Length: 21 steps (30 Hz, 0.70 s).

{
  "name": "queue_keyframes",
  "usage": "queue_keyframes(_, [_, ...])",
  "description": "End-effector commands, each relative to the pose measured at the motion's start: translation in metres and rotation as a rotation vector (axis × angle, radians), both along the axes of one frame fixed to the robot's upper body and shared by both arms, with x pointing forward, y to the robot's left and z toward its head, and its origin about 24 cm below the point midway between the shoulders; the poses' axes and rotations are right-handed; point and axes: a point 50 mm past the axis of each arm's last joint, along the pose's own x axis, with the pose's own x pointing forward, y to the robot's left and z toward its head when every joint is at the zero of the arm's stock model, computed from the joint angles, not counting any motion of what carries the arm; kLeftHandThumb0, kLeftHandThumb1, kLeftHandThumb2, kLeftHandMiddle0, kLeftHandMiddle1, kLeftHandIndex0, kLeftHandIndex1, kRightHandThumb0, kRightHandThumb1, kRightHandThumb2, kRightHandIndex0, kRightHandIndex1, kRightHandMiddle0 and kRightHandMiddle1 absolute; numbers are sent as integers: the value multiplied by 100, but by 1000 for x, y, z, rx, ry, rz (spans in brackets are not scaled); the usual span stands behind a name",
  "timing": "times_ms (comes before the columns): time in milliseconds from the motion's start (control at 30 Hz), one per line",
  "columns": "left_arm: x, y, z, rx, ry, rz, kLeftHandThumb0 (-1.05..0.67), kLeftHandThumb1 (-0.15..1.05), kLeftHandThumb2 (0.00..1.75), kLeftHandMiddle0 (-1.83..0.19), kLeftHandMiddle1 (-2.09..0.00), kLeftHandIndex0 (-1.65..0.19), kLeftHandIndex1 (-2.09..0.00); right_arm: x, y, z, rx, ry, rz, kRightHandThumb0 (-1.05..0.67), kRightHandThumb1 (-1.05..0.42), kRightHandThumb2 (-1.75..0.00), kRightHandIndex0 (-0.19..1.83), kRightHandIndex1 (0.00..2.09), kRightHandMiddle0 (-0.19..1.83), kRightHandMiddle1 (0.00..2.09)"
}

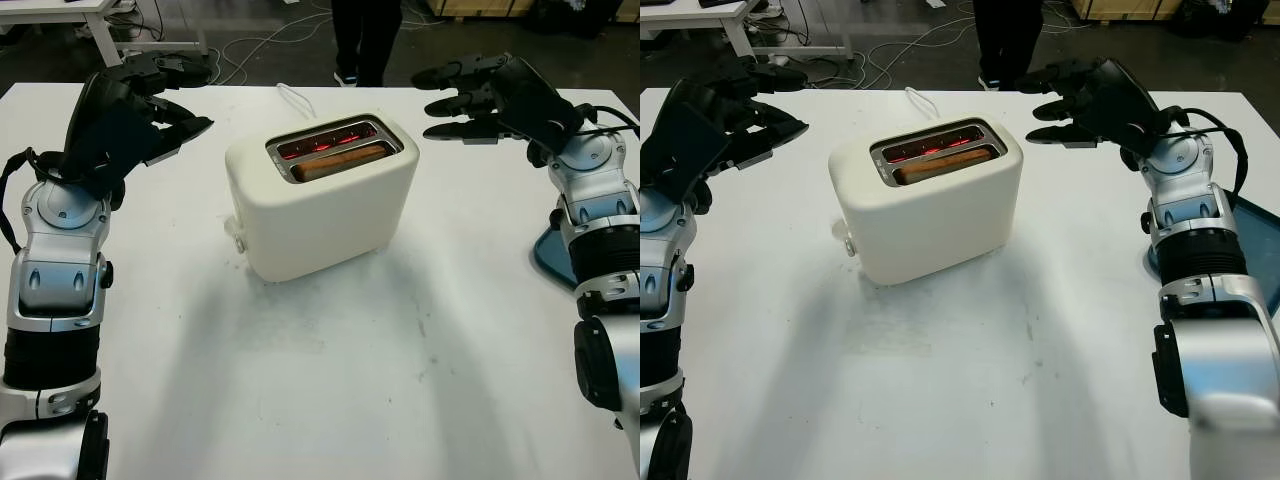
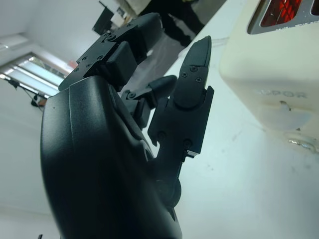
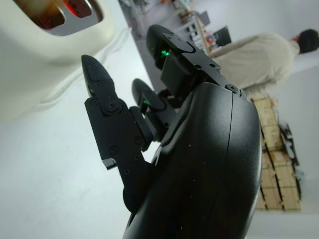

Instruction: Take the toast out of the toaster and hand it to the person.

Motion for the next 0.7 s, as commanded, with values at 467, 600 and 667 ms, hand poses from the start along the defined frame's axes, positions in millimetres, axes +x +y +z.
queue_keyframes(467, [0, -5, -2, -3, -6, -19, -35, 88, 0, -44, -103, -56, -54, 0, 3, 5, 39, -11, 17, -23, -74, 0, 83, 1, 75, 0])
queue_keyframes(600, [0, -5, -1, 2, -9, -16, -35, 88, 0, -44, -102, -56, -54, -1, 7, 33, 64, -106, 48, -22, -73, 0, 80, 1, 74, 0])
queue_keyframes(667, [0, -6, -1, 8, -15, -17, -35, 88, 0, -45, -102, -56, -55, -2, 10, 49, 60, -157, 76, -24, -70, 0, 82, 2, 76, 2])
